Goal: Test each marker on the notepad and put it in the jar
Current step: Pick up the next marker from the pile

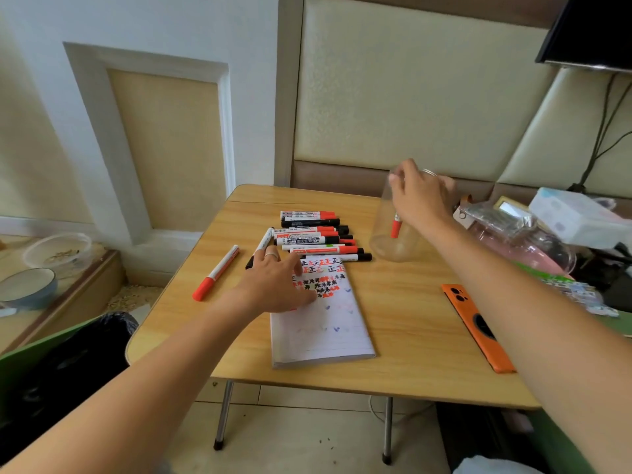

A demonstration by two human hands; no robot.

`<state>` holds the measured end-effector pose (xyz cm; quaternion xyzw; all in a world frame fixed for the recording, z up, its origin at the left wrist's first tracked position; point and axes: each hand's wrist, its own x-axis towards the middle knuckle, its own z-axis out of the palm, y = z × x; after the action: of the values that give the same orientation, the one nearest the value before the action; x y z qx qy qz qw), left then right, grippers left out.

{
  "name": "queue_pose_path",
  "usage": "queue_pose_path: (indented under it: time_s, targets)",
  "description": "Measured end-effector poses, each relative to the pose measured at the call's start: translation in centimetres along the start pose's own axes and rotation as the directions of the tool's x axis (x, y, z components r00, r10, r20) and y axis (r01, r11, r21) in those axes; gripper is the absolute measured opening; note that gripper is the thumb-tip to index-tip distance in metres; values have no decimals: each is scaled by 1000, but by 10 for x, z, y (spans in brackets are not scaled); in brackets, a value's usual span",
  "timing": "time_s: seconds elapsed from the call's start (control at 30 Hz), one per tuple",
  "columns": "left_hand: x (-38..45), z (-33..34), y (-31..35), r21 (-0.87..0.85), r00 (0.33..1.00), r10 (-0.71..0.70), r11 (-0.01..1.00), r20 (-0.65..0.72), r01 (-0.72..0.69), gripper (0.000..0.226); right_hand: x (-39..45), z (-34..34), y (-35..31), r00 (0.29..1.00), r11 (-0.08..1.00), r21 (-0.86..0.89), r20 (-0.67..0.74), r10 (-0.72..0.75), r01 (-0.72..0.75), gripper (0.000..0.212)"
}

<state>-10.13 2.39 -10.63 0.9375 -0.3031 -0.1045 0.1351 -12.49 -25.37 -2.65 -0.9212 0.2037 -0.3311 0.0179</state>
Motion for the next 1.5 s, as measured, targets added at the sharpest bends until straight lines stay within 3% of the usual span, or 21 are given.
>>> queue_pose_path:
  time_s: [0.13,0.33,0.6,0.87,0.93,1.0,1.03,1.1,1.17,1.23,1.5]
  targets:
    - [-1,1,0,-1,1000,0,1000,-3,0,60,-11,-3,0,997,994,-75,7,-83,83,31]
    - [-4,3,-1,-10,1000,8,1000,-14,-8,59,-37,-32,-6,990,985,-117,-33,-134,129,12]
    - [-4,6,-3,-12,999,23,1000,-23,-23,60,-73,-40,-25,979,979,-47,-46,-198,196,9]
    - [-6,4,-13,-66,997,69,995,-30,-71,54,-72,-33,-30,974,985,-44,-144,-172,167,34]
    - [-6,4,-20,-102,995,92,990,-37,-96,47,-77,-33,-39,933,972,-91,-272,-235,218,33]
    - [-7,6,-25,-140,993,110,983,-53,-116,41,-84,-28,-50,848,929,-88,-383,-366,360,18]
    - [-7,7,-27,-156,991,116,980,-61,-125,38,-87,-23,-56,822,896,-60,-374,-430,441,12]
    - [-8,12,-29,-164,986,131,976,-99,-146,36,-94,-6,-66,835,848,43,-212,-508,528,13]
    - [-7,17,-31,-149,973,150,973,-175,-177,34,-100,16,-74,878,875,105,30,-478,473,18]
    - [-6,21,-33,-149,960,160,969,-228,-197,33,-102,41,-76,899,917,103,179,-399,386,28]
    - [0,31,-38,-148,928,187,958,-321,-244,30,-97,83,-85,930,958,84,231,-286,274,37]
